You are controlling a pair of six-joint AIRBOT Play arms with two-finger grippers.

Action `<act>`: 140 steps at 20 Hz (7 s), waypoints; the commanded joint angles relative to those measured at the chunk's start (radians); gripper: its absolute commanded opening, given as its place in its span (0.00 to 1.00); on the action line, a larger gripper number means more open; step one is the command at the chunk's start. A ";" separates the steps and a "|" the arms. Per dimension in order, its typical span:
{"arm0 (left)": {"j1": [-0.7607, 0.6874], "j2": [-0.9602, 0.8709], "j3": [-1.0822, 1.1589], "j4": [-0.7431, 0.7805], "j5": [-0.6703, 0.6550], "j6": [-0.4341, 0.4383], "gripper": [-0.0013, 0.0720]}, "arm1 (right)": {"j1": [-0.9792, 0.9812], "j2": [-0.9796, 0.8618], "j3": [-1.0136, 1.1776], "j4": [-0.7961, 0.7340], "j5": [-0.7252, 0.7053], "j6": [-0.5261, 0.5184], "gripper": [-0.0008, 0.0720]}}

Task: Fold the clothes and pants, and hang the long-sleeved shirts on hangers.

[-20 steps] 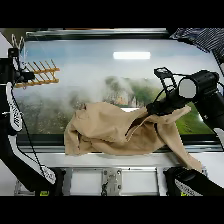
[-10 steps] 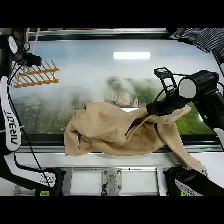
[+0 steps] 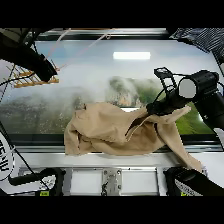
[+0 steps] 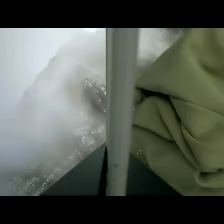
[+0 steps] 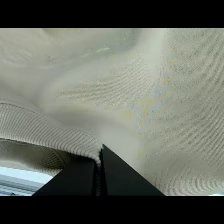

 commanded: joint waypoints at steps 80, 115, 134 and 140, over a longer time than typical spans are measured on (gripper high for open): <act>-0.320 0.283 -0.938 -0.394 0.341 0.443 0.04 | 0.256 -0.029 0.267 0.333 -0.220 -0.066 0.05; -0.295 0.122 -0.938 -0.623 0.409 0.559 0.04 | -0.088 0.047 0.272 0.224 -0.022 -0.199 0.70; -0.297 0.090 -0.938 -0.626 0.427 0.571 0.04 | -0.023 -0.018 0.272 0.230 -0.016 -0.202 0.36; -0.297 0.090 -0.938 -0.626 0.426 0.571 0.04 | -0.022 -0.018 0.272 0.231 -0.012 -0.202 0.19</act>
